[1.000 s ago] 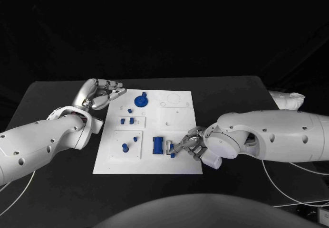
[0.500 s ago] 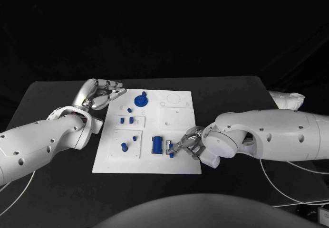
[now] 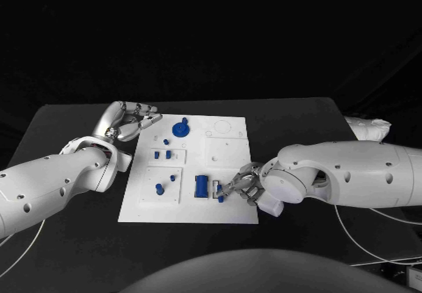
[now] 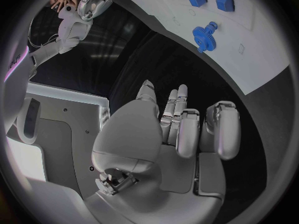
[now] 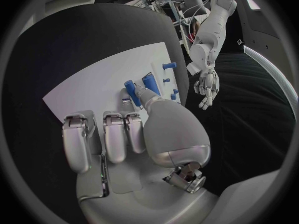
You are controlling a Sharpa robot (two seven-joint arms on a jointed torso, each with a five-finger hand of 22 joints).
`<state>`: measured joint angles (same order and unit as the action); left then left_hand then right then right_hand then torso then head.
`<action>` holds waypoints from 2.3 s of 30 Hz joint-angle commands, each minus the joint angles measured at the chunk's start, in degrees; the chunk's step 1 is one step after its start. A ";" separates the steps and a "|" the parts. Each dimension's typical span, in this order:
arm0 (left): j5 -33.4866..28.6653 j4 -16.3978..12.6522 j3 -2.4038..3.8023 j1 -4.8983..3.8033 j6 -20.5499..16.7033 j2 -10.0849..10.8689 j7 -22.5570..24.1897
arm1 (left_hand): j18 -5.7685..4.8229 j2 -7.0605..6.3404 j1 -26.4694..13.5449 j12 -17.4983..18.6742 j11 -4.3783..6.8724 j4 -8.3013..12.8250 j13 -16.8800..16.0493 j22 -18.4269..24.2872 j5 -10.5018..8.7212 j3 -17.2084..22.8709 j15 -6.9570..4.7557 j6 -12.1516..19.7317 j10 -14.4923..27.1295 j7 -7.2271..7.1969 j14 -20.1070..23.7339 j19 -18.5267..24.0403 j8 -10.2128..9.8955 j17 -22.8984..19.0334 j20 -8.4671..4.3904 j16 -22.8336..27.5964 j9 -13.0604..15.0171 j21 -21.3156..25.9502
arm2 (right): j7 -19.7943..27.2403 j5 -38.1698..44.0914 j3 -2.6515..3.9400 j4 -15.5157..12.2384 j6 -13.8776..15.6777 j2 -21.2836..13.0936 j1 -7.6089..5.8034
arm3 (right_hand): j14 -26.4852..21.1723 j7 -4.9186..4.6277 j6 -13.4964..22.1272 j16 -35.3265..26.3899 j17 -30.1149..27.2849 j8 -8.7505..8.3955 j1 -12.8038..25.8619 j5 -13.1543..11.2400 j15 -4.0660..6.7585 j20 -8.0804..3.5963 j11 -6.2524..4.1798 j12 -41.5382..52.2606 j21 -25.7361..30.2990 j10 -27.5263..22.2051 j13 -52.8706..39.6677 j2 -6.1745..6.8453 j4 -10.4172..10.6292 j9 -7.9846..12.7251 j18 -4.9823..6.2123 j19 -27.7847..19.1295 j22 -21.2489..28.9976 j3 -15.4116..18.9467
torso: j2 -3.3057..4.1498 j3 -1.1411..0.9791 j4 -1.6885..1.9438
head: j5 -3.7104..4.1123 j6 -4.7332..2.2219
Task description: Assemble the parts on the task board
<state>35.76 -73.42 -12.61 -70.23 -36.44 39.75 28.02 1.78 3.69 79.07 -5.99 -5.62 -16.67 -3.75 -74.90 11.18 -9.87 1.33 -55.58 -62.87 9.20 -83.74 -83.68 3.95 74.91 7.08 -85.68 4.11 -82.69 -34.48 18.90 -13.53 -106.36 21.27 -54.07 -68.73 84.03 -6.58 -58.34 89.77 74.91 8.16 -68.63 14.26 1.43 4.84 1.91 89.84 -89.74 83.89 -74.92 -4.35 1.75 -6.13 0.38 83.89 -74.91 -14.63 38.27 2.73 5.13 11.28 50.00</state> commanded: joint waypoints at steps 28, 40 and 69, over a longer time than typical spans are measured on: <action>0.12 0.06 0.03 0.05 0.94 -0.05 0.30 | -0.02 0.58 0.11 -0.13 0.01 -0.02 0.08 -12.78 0.19 -0.44 0.04 -0.03 -0.11 -0.18 -4.57 -1.99 -0.15 10.00 0.12 0.26 0.02 0.25 | 2.08 1.69 -0.01 -1.87 2.43 -1.53 0.25 | 5.97 0.18 -0.09 0.23 15.09 -0.25 -0.53 0.37 -0.36 0.39 0.45 0.16 -0.26 6.11 -15.08 0.16 -0.27 -0.08 -0.38 6.11 -15.09 -0.47 | 0.00 -0.04 0.02 | 0.11 0.00; 0.12 0.11 0.03 0.06 0.99 -0.08 0.29 | 0.01 0.64 0.18 -0.12 0.00 -0.02 0.08 -12.76 0.20 -0.54 0.05 0.01 -0.09 -0.16 -4.57 -1.93 -0.17 10.00 0.12 0.25 0.01 0.34 | 0.77 1.76 -0.01 -2.13 1.81 -2.52 0.29 | 5.97 0.07 -0.02 0.23 15.09 -0.37 -0.57 0.46 -0.40 0.40 0.53 0.16 -0.26 6.11 -15.08 0.17 -0.31 -0.05 -0.38 6.11 -15.09 -0.52 | -0.02 0.01 0.04 | 0.22 0.00; 0.12 0.08 0.03 0.09 1.09 -0.10 0.27 | 0.01 0.64 0.18 -0.12 0.00 -0.02 0.08 -12.76 0.20 -0.54 0.05 0.01 -0.09 -0.16 -4.57 -1.93 -0.17 10.00 0.12 0.25 0.01 0.34 | 2.85 0.86 -0.01 -2.55 1.28 -3.52 0.53 | 5.97 -0.07 0.10 0.23 15.09 -0.65 -0.32 0.26 -0.51 0.47 0.67 0.16 -0.26 6.11 -15.08 0.40 -0.22 0.03 -0.38 6.11 -15.09 -0.42 | -0.01 0.00 0.04 | 0.29 0.00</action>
<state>35.77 -73.24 -12.61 -70.14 -36.06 39.77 27.97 1.79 3.92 79.30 -5.98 -5.62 -16.67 -3.75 -74.91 11.18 -10.19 1.33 -55.58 -62.86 9.20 -83.74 -83.67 3.95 74.92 7.08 -85.68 4.11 -82.69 -33.07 19.98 -13.53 -108.82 23.31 -57.64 -68.28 84.03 -6.77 -58.15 89.77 74.94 7.73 -68.63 14.53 1.43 4.84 2.12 89.84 -89.74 84.09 -74.92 -4.35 1.43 -6.10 0.38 83.89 -74.93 -14.96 38.25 2.74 5.17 11.57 50.00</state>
